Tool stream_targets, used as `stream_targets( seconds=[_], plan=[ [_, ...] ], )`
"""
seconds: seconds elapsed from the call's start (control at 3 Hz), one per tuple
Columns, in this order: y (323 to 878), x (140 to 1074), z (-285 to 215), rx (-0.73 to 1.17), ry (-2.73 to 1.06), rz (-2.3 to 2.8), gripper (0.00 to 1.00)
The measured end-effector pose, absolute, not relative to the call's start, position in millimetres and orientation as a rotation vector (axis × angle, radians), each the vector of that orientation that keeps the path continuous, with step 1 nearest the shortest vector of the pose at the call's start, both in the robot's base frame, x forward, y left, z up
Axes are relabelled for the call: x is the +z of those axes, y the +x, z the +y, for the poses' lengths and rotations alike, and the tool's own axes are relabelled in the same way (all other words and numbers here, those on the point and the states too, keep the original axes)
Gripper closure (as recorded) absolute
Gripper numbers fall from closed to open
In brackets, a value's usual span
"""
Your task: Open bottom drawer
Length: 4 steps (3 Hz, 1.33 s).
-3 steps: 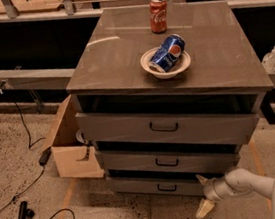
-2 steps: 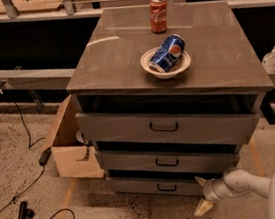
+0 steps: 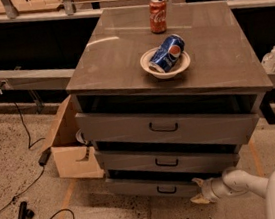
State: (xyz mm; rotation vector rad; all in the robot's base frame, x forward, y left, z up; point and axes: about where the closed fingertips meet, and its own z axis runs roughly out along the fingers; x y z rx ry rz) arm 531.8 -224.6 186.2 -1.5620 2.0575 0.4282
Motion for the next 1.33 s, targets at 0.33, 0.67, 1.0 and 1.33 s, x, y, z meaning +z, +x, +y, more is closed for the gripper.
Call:
stream_targets(
  seconds=[0.33, 0.67, 1.0, 1.33],
  plan=[
    [532, 191, -225, 0.429, -1.562, 2.058, 0.85],
    [532, 192, -225, 0.429, -1.562, 2.058, 1.0],
    [509, 209, -222, 0.476, -1.557, 2.117, 0.82],
    [506, 209, -222, 0.482, -1.556, 2.123, 0.59]
  ],
)
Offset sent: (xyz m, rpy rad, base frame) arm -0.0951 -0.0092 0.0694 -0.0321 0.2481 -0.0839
